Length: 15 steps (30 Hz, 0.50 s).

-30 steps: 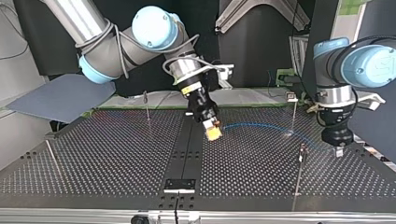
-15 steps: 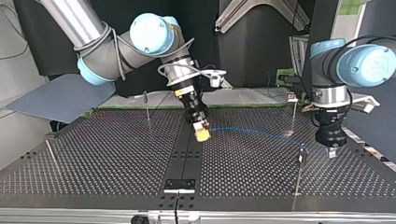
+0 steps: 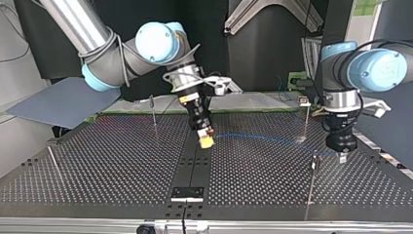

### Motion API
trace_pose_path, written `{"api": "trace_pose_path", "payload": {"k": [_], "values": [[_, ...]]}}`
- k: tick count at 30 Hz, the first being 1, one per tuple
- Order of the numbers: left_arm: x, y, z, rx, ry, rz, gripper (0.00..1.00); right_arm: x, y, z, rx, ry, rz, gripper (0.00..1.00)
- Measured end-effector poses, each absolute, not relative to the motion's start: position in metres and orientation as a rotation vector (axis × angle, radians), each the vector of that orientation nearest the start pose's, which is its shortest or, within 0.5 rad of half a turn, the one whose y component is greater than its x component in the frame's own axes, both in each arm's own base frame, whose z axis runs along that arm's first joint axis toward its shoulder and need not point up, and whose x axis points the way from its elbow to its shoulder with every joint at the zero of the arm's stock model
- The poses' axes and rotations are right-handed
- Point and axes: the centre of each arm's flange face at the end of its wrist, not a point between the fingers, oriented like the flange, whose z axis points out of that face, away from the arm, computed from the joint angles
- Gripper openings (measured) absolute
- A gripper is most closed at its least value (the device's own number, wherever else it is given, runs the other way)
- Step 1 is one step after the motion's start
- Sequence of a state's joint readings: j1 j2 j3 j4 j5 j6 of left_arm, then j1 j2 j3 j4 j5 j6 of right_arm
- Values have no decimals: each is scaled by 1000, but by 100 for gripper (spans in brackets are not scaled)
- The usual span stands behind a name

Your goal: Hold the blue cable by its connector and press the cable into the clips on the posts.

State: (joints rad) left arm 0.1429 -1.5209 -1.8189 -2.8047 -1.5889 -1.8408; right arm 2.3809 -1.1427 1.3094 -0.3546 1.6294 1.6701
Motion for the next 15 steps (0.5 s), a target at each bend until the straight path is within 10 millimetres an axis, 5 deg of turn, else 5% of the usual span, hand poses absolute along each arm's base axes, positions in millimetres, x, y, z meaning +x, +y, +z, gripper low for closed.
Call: {"api": "trace_pose_path", "payload": {"k": [15], "values": [[525,-62,428,-308,1374,-169,0,569,-396,405,1510,-785,1940,0]]}}
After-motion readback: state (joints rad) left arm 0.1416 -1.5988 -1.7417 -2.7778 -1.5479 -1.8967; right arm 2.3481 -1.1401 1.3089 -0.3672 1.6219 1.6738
